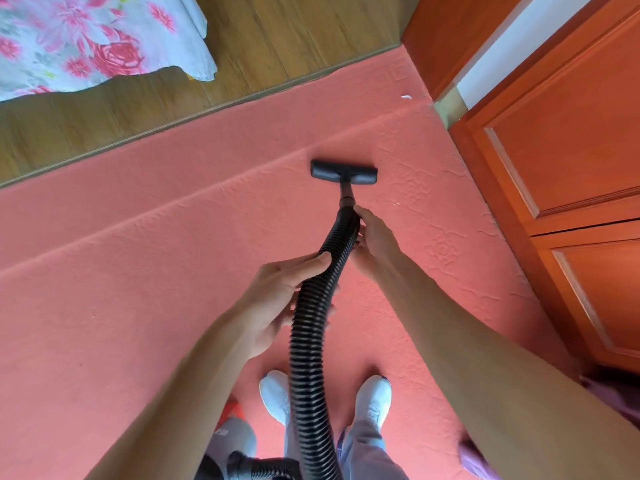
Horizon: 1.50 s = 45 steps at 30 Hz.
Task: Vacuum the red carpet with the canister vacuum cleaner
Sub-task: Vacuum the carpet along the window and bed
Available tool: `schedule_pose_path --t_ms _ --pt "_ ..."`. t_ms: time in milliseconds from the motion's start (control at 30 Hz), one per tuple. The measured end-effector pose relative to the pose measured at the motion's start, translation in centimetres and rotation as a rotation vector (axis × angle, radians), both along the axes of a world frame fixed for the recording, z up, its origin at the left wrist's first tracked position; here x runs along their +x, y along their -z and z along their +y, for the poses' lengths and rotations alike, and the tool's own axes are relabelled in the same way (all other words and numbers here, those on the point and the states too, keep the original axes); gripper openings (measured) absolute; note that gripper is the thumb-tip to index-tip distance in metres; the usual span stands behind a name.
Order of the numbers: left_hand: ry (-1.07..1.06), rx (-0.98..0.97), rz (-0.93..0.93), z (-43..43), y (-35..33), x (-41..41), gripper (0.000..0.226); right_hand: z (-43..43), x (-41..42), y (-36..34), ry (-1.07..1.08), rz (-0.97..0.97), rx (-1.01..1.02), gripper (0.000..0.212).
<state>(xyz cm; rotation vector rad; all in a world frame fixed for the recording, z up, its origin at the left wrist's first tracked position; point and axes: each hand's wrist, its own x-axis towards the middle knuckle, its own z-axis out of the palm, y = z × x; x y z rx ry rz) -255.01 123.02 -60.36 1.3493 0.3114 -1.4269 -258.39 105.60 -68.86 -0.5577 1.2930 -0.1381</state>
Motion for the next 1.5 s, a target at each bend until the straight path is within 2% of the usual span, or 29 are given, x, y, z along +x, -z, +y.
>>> schedule_pose_path --t_ms 100,233,367,433,600,900,1100,1167,1267,1500 --pt "0.075 -0.052 0.014 1.0 -0.9 0.7 0.032 0.9 -2.0 -0.2 0.122 -0.068 0.055 0.029" --pt "0.172 -0.079 0.033 1.0 -2.0 0.3 0.036 2.0 -4.6 -0.3 0.205 -0.105 0.082 0.064" --pt "0.243 -0.104 0.026 0.7 -3.0 -0.2 0.034 1.7 -6.5 -1.1 0.256 -0.08 0.09 0.068" --pt "0.256 -0.107 0.023 0.4 -3.4 -0.3 0.033 1.4 -7.3 -1.4 0.289 -0.07 0.088 0.062" --pt "0.255 -0.055 0.0 -1.2 -3.3 -1.4 0.023 0.5 -8.3 -1.6 0.29 -0.036 0.097 0.02" --pt "0.217 0.052 -0.072 -7.8 0.1 -4.1 0.021 -5.5 -7.9 1.6 0.212 0.061 0.017 0.018" --pt "0.277 0.051 -0.097 -13.0 1.1 -3.2 0.031 -11.5 -7.3 2.3 0.104 0.095 -0.007 0.025" --pt "0.311 0.026 -0.108 -13.3 0.3 -2.6 0.032 -12.1 -7.5 1.6 0.102 0.052 0.015 0.03" --pt "0.374 -0.012 -0.106 -12.1 -1.3 -1.4 0.027 -11.8 -7.9 0.0 0.114 -0.036 0.076 0.046" --pt "0.462 -0.018 -0.097 -9.5 -3.1 -0.3 0.036 -9.1 -8.7 -1.2 0.211 -0.07 0.229 0.055"
